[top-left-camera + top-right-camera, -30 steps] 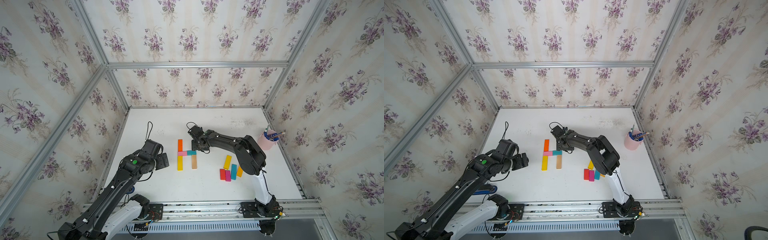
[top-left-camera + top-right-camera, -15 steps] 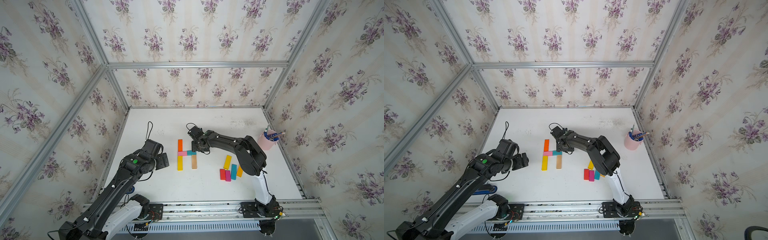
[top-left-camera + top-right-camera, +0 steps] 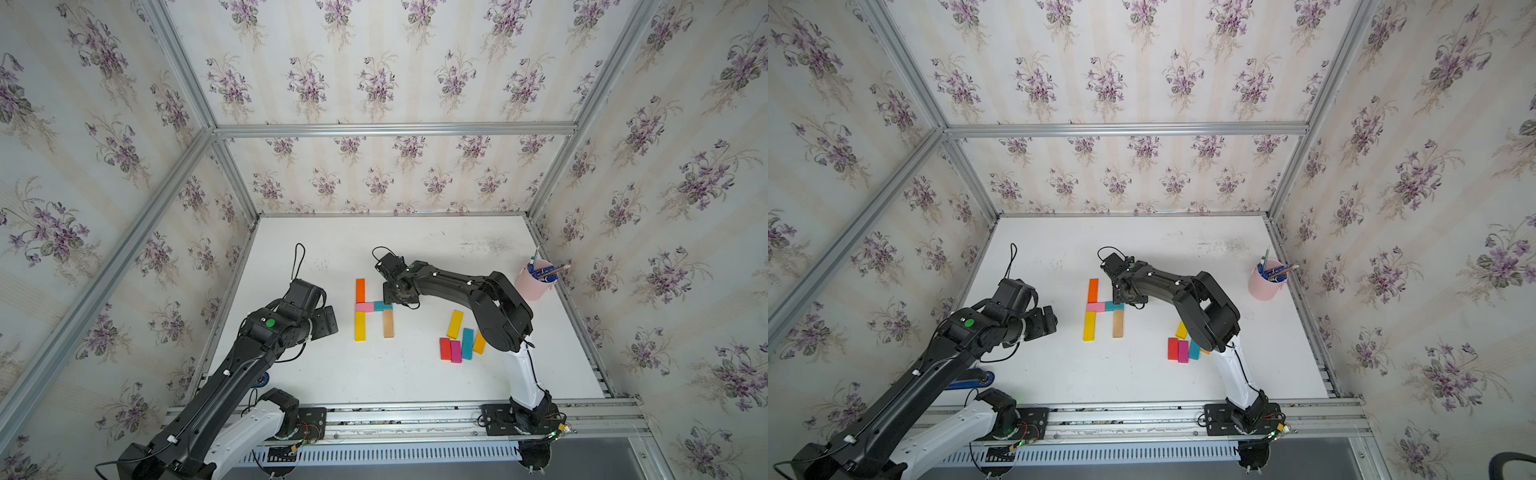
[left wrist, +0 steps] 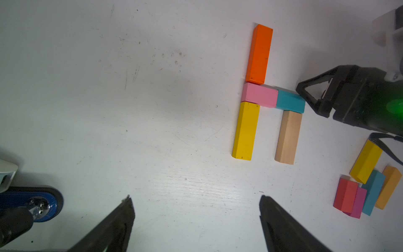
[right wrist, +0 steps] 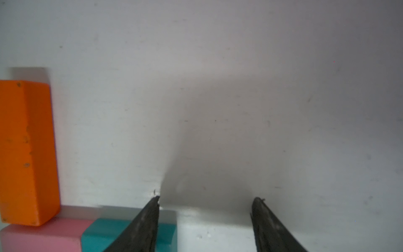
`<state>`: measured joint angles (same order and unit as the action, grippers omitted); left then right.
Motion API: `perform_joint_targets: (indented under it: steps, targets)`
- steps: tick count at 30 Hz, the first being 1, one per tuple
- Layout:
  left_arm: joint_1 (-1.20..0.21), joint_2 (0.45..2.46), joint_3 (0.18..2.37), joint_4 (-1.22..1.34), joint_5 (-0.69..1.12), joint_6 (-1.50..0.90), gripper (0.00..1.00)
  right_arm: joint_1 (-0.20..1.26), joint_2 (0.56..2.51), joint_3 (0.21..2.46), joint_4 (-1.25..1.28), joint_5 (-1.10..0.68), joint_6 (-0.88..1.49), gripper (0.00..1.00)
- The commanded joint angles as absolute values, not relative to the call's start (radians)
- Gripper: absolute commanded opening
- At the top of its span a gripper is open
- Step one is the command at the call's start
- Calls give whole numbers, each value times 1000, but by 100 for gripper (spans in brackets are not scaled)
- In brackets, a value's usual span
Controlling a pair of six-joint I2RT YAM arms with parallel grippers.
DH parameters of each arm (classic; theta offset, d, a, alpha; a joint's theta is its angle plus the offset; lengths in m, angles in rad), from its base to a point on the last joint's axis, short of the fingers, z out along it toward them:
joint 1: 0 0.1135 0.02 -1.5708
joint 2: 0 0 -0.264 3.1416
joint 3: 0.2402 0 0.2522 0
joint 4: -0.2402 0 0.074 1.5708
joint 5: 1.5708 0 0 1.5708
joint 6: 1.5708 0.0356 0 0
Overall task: Assemble the letter h with building blocks
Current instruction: Assemble the building block at the center of the board.
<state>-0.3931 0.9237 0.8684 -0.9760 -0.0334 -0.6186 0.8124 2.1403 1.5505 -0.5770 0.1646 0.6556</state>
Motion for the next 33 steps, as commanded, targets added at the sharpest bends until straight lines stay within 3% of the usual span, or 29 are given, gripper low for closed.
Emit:
perform_joint_targets:
  steps: [1, 21, 25, 33]
  targets:
    - [-392, 925, 865, -955, -31, -612, 92, 813, 2132, 1543, -608, 155, 664, 67]
    - [-390, 923, 870, -959, -32, -609, 92, 780, 2087, 1712, -704, 215, 629, 69]
    - [-390, 925, 882, -956, -27, -609, 92, 783, 1984, 1640, -709, 241, 655, 69]
    - [-391, 876, 911, -883, 55, -568, 98, 743, 1555, 1158, -694, 336, 793, 69]
